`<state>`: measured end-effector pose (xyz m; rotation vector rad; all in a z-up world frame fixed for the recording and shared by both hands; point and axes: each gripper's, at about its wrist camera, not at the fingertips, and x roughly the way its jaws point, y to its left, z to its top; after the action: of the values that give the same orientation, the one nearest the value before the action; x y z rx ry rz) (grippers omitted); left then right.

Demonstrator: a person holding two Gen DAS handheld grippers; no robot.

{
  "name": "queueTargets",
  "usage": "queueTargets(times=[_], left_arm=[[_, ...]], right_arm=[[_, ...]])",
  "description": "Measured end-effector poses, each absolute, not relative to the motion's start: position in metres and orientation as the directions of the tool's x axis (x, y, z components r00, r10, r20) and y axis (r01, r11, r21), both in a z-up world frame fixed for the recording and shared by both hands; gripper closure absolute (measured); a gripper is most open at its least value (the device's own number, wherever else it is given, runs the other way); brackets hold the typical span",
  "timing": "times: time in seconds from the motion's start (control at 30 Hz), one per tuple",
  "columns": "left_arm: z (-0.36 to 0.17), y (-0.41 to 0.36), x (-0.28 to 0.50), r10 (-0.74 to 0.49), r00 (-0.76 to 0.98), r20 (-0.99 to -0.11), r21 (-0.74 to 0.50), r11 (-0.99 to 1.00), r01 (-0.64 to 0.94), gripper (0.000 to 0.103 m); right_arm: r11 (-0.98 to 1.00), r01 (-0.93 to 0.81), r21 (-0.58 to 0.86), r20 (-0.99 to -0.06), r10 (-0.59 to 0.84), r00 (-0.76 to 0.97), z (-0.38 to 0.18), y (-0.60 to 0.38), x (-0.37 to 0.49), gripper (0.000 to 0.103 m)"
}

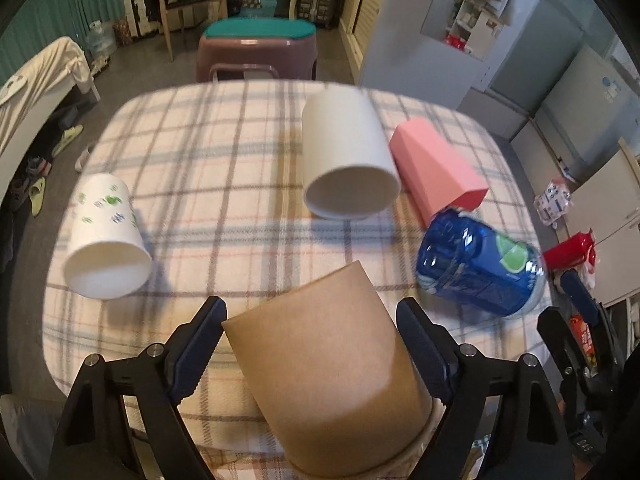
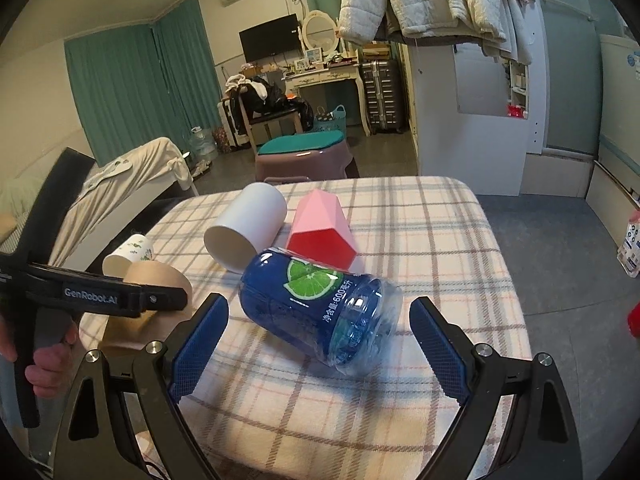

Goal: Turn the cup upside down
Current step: 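Rotate the held brown cup upright with the right gripper, open end up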

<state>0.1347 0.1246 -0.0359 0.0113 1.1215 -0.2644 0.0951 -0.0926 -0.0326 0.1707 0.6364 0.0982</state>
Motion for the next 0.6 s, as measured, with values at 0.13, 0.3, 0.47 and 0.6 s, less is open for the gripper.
queueTargets(times=[0.13, 0.3, 0.47, 0.6], left_arm=[[-0.011, 0.129, 0.124, -0.213, 0.508, -0.835, -0.105, 0.967, 0.233, 0.015], [0.013, 0.125, 0.11, -0.189, 0.651, -0.735, -0.017, 0.965, 0.261, 0.015], [0.013, 0.118, 0.102, -0.115, 0.787, -0.607, 0.123, 0.964, 0.236, 0.015], [0.001, 0.118, 0.109, -0.098, 0.813, -0.574, 0.147, 0.964, 0.219, 0.015]], right_arm=[[0.982, -0.04, 0.185, -0.575, 0.141, 0.806, -0.029, -0.089, 0.091, 0.011], [0.982, -0.039, 0.184, -0.575, 0.14, 0.806, -0.028, -0.087, 0.089, 0.011], [0.982, -0.038, 0.183, -0.572, 0.138, 0.808, -0.028, -0.085, 0.086, 0.011], [0.982, -0.03, 0.187, -0.58, 0.135, 0.803, -0.03, -0.086, 0.085, 0.011]])
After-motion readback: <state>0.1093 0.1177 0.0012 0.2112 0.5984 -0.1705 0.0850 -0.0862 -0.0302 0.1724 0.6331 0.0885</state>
